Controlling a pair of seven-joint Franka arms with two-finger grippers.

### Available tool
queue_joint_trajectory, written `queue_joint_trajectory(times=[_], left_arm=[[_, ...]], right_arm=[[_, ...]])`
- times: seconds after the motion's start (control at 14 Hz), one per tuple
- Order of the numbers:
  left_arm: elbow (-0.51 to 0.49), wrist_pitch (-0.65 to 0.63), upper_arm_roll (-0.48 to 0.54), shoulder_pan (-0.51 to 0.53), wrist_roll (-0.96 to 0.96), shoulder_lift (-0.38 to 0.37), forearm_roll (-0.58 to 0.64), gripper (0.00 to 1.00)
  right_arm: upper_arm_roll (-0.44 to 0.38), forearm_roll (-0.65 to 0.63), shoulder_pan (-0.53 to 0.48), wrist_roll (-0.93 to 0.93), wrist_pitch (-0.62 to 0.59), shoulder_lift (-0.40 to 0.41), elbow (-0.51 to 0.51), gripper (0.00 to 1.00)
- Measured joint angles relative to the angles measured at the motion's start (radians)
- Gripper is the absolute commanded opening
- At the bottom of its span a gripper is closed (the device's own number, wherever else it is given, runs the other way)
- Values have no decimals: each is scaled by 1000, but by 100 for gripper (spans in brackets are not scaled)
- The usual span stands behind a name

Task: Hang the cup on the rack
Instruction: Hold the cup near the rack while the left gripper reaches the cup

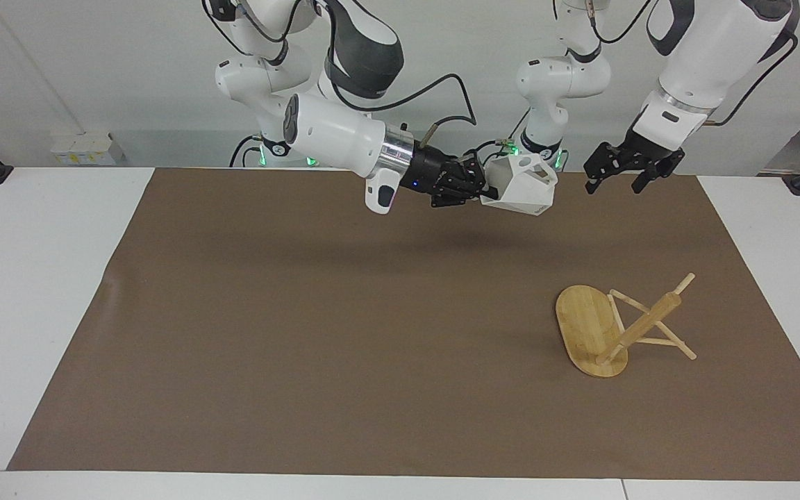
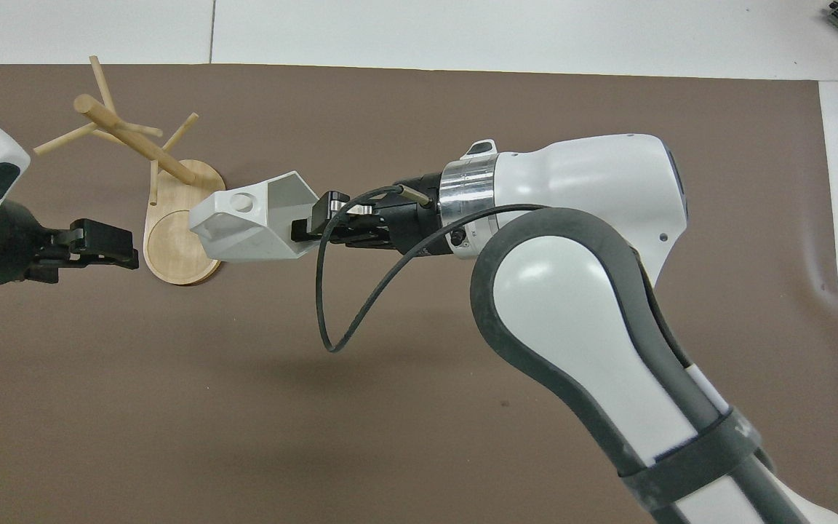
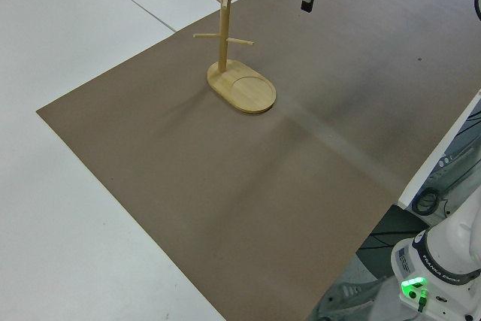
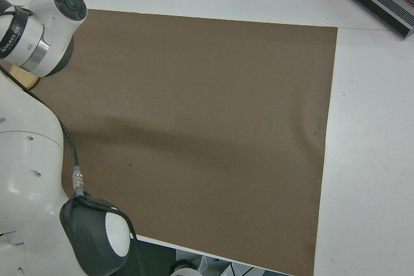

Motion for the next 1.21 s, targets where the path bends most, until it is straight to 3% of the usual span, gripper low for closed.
queue_joint_trajectory(times=[0.79,1.21], left_arm=[[92,25,-6,-15,-928,77,-157,100],[94,44,-8,-16,-1296,96,-235,100]], right_arm=[[0,0,0,0,0,0,0,0],[1,0,3,1,1,0,0,0]])
